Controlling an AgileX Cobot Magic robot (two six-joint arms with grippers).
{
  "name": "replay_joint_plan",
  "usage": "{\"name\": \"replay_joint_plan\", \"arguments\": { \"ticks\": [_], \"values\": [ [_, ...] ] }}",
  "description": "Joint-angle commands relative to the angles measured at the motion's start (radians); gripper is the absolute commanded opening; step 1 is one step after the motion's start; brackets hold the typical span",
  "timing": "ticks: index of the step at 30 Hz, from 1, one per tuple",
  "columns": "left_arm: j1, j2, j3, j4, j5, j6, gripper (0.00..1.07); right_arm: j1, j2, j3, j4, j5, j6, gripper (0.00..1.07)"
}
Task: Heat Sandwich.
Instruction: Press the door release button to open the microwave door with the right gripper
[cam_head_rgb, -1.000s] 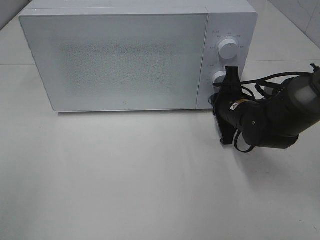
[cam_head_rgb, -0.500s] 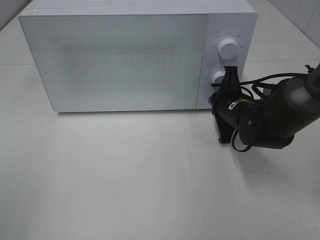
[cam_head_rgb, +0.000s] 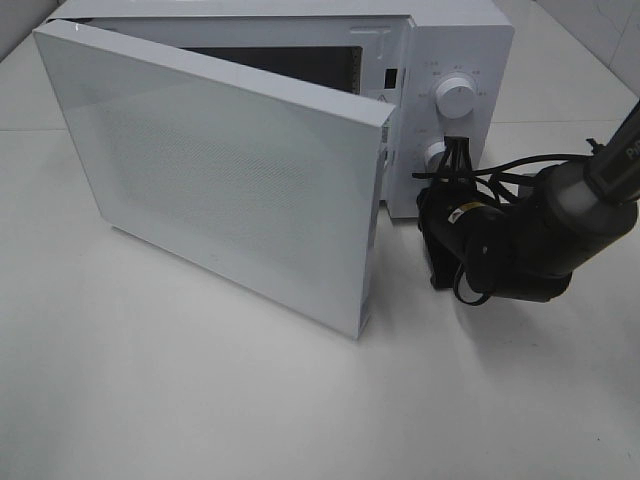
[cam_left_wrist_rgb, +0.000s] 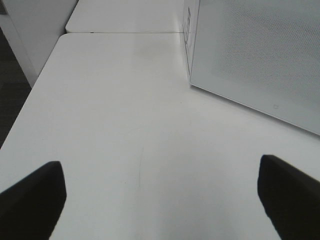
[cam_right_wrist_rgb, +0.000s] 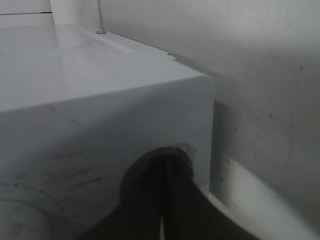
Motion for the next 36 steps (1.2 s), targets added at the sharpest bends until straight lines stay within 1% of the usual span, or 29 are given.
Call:
{"name": "replay_joint_plan", "arguments": {
  "ticks": [1, 16, 19, 25, 33, 36],
  "values": [
    [0.003, -0.022, 0.003, -0.008, -0.005, -0.007, 0.98, -0.022, 0.007, -0.086, -0.042, -0.230, -0.001, 0.01],
    [0.003, -0.022, 0.003, -0.008, -0.005, -0.007, 0.98, -0.022, 0.007, -0.086, -0.069, -0.219, 0.005, 0.00],
    [0.003, -0.022, 0.003, -0.008, -0.005, -0.007, 0.98, -0.022, -0.003, -0.086, -0.073, -0.164, 0.005, 0.00],
    [0.003, -0.022, 0.003, -0.008, -0.005, -0.007, 0.98, -0.022, -0.004, -0.085, -0.088, -0.144, 0.003, 0.00],
    [0.003, -0.022, 0.003, -0.008, -0.005, -0.007, 0.98, -0.022, -0.028, -0.022, -0.088, -0.118, -0.005, 0.01],
    [0.003, -0.022, 0.003, -0.008, -0.005, -0.007, 0.98, -0.022, -0.054, 0.038, -0.093, -0.115, -0.005, 0.01]
  ]
}}
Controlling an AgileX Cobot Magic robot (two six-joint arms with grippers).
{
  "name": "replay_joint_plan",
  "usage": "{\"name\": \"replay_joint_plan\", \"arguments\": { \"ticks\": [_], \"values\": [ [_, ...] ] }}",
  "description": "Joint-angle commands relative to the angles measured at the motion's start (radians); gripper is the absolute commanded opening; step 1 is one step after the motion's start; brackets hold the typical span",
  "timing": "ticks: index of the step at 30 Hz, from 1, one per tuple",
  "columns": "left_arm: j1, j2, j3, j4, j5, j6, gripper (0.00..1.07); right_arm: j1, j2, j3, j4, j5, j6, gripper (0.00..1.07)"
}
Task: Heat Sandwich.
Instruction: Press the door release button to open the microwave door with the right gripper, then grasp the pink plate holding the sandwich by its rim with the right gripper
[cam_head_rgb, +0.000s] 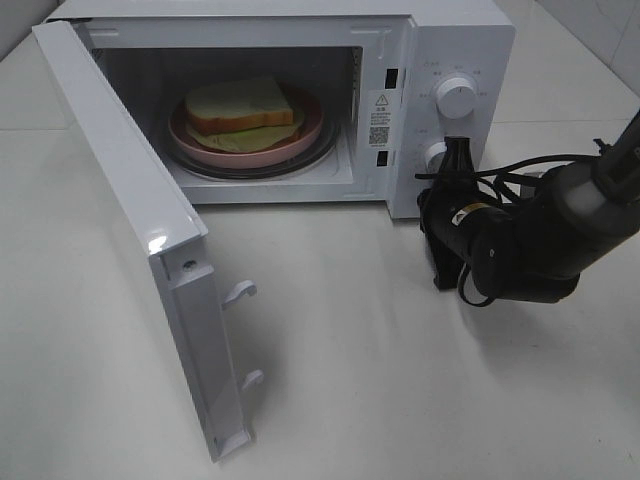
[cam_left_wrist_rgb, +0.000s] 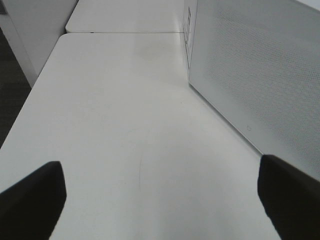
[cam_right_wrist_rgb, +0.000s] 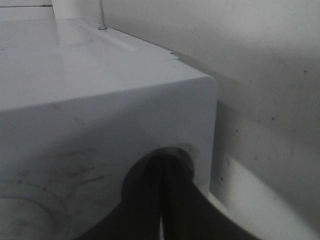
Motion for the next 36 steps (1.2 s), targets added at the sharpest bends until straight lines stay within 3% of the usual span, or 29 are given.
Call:
{"name": "replay_joint_plan", "arguments": {
  "ticks": [1, 11, 21, 25, 36],
  "values": [
    [0.003, -0.022, 0.003, -0.008, -0.005, -0.007, 0.98, -0.015, -0.042, 0.025, -0.050, -0.100, -0.007, 0.01],
    [0.003, -0.022, 0.003, -0.008, -0.005, -0.007, 0.98, -0.015, -0.114, 0.153, -0.121, 0.026, -0.045, 0.01],
    [0.003, -0.022, 0.003, -0.008, -0.005, -0.007, 0.98, -0.015, -0.289, 0.262, -0.149, 0.168, -0.164, 0.02],
    [0.003, -0.022, 0.003, -0.008, -0.005, -0.007, 0.98, -0.015, -0.429, 0.275, -0.181, 0.400, -0.284, 0.04],
    [0.003, -0.022, 0.003, -0.008, -0.005, -0.007, 0.98, -0.015, -0.593, 0.255, -0.180, 0.758, -0.543, 0.05]
  ]
}}
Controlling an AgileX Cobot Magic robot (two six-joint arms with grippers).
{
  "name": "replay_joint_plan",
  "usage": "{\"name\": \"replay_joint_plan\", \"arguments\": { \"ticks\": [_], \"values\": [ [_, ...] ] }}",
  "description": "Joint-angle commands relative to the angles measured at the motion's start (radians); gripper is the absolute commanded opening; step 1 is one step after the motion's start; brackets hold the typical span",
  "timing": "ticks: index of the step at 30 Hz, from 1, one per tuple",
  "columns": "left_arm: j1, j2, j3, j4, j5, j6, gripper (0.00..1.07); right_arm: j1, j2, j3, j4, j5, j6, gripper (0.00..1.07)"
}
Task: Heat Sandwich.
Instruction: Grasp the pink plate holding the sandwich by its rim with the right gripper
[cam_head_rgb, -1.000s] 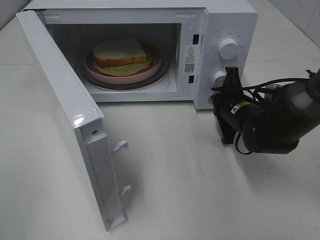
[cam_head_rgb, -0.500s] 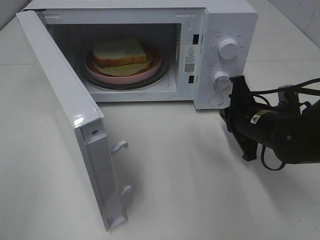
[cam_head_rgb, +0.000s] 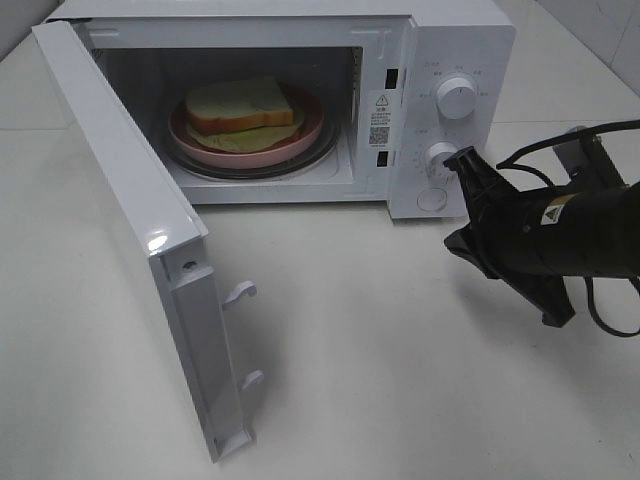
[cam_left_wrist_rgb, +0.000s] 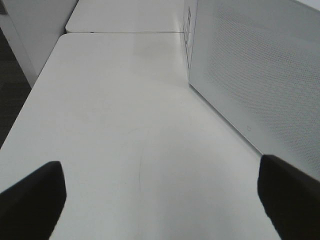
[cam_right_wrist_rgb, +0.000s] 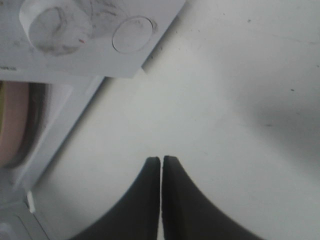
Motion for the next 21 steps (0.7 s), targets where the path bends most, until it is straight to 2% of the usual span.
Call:
{"name": "replay_joint_plan", "arguments": {
  "ticks": [1, 2, 11, 21],
  "values": [
    [0.003, -0.022, 0.003, -0.008, -0.005, -0.007, 0.98, -0.007, -0.043, -0.030, -0.010, 0.158, -0.122, 0.05],
    [0.003, -0.022, 0.003, -0.008, -0.005, -0.007, 0.98, -0.007, -0.057, -0.058, -0.010, 0.252, -0.193, 0.05],
    [0.003, -0.022, 0.003, -0.008, -0.005, -0.007, 0.98, -0.007, -0.071, -0.202, -0.027, 0.568, -0.458, 0.06],
    [0.003, -0.022, 0.003, -0.008, -0.005, -0.007, 0.98, -0.007, -0.071, -0.316, -0.067, 0.810, -0.691, 0.08]
  ]
}}
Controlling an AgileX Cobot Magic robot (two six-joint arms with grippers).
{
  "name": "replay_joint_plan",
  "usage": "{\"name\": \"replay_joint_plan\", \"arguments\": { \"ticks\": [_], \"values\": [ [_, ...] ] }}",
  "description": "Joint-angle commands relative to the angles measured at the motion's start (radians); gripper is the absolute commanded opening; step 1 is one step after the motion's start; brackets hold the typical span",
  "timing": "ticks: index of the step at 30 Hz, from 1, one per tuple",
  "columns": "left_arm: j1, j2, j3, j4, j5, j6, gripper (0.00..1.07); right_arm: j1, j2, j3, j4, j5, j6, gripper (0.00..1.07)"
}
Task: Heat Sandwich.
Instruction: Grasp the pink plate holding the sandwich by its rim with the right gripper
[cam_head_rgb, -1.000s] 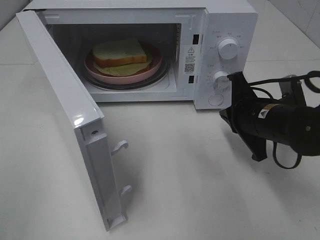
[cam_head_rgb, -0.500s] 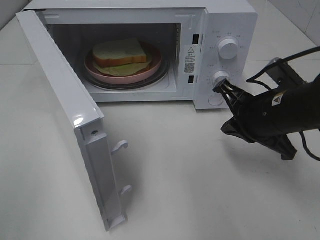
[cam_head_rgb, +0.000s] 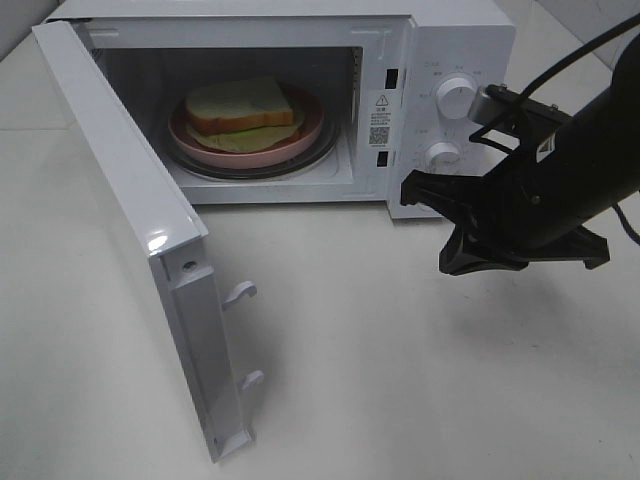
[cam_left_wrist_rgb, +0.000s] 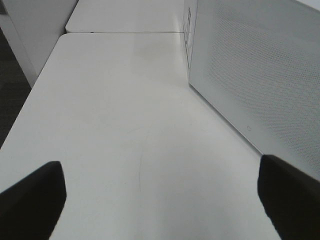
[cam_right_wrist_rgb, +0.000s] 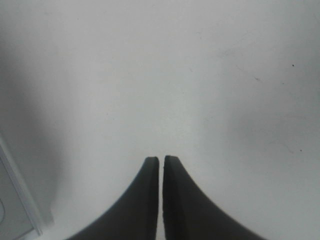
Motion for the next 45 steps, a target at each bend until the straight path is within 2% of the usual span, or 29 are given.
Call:
{"name": "replay_joint_plan", "arguments": {
  "ticks": [1, 4, 11, 14, 20, 24, 25, 27, 29, 31, 33, 34, 38, 39, 42, 43, 44, 45],
  "values": [
    [0.003, -0.022, 0.003, -0.008, -0.005, -0.007, 0.98, -0.007, -0.006, -0.032, -0.027, 0.065, -0.079, 0.08],
    [0.003, -0.022, 0.003, -0.008, -0.005, -0.007, 0.98, -0.007, -0.006, -0.083, -0.042, 0.159, -0.234, 0.08],
    [0.003, -0.022, 0.003, -0.008, -0.005, -0.007, 0.98, -0.007, -0.006, -0.122, -0.042, 0.250, -0.496, 0.08],
    [0.003, -0.022, 0.003, -0.008, -0.005, -0.007, 0.98, -0.007, -0.006, -0.134, -0.042, 0.297, -0.724, 0.08],
    [0.003, -0.022, 0.003, -0.008, -0.005, -0.007, 0.98, -0.006, -0.006, -0.134, -0.042, 0.309, -0.991, 0.09],
    [0.003, -0.022, 0.003, -0.008, -0.005, -0.007, 0.98, -0.005, -0.006, -0.134, -0.042, 0.309, -1.268, 0.09],
    [0.003, -0.022, 0.003, -0.008, -0.005, -0.007, 0.98, -0.005, -0.006, -0.134, -0.042, 0.309, -1.268, 0.09],
    [0.003, -0.022, 0.003, -0.008, -0.005, -0.007, 0.98, -0.005, -0.006, -0.134, -0.043, 0.309, -1.447, 0.09],
    [0.003, -0.022, 0.003, -0.008, -0.005, -0.007, 0.98, -0.005, -0.006, -0.134, -0.044, 0.308, -1.498, 0.09],
    [0.003, -0.022, 0.003, -0.008, -0.005, -0.007, 0.98, -0.005, -0.006, -0.134, -0.066, 0.308, -1.693, 0.09],
    [0.003, -0.022, 0.003, -0.008, -0.005, -0.007, 0.98, -0.005, -0.006, -0.134, -0.066, 0.308, -1.750, 0.10],
    [0.003, -0.022, 0.003, -0.008, -0.005, -0.007, 0.98, -0.005, -0.006, -0.134, -0.064, 0.305, -1.822, 0.12],
    [0.003, -0.022, 0.003, -0.008, -0.005, -0.007, 0.98, -0.003, -0.006, -0.134, -0.064, 0.285, -1.840, 0.18],
    [0.003, -0.022, 0.003, -0.008, -0.005, -0.007, 0.98, -0.003, -0.006, -0.134, -0.064, 0.272, -1.840, 0.27],
    [0.003, -0.022, 0.003, -0.008, -0.005, -0.007, 0.98, -0.003, -0.006, -0.134, -0.064, 0.261, -1.831, 0.44],
    [0.003, -0.022, 0.003, -0.008, -0.005, -0.007, 0.98, -0.003, -0.006, -0.134, -0.064, 0.261, -1.831, 0.44],
    [0.003, -0.022, 0.003, -0.008, -0.005, -0.007, 0.98, -0.003, -0.006, -0.134, -0.064, 0.254, -1.800, 0.58],
    [0.003, -0.022, 0.003, -0.008, -0.005, -0.007, 0.98, -0.003, -0.006, -0.134, -0.064, 0.252, -1.785, 0.65]
  ]
}}
